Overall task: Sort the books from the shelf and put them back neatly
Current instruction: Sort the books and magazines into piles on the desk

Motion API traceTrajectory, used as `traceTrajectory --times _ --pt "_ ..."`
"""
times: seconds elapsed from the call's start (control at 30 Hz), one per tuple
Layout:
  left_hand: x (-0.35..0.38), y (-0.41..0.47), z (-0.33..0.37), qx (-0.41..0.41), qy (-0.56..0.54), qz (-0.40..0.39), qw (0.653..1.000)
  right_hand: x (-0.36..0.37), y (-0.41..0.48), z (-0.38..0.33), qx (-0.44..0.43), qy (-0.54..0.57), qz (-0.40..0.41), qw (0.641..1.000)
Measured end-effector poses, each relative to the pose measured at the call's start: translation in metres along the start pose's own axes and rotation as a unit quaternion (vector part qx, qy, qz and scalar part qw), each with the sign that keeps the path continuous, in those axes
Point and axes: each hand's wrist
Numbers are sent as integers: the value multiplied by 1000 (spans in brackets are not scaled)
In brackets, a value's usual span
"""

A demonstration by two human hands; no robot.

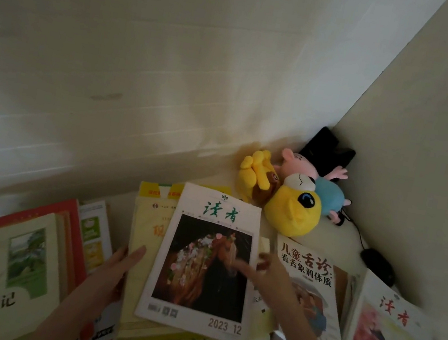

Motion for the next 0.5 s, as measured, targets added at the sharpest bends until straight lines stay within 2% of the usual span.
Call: traceTrajectory --times 0.07,0.27,0.4,0.5 --pt "1 0 -1 15 15 3 1000 6 -10 10 -1 11 -45 999" --pt "9 -10 4 38 82 0 996 11 -19 13 -42 103 27 993" --pt "26 -17 12 73 110 -48 990 6 -22 25 -32 98 47 994" --pt "48 -13 9 61 115 -71 989 -5 -24 33 -8 99 71 993"
Point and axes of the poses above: each hand's wrist, its own y-axis towards the middle knuckle, its own x-axis out of the palm, z = x × y, and after that the axes turned 11 degrees about -y, right-handed
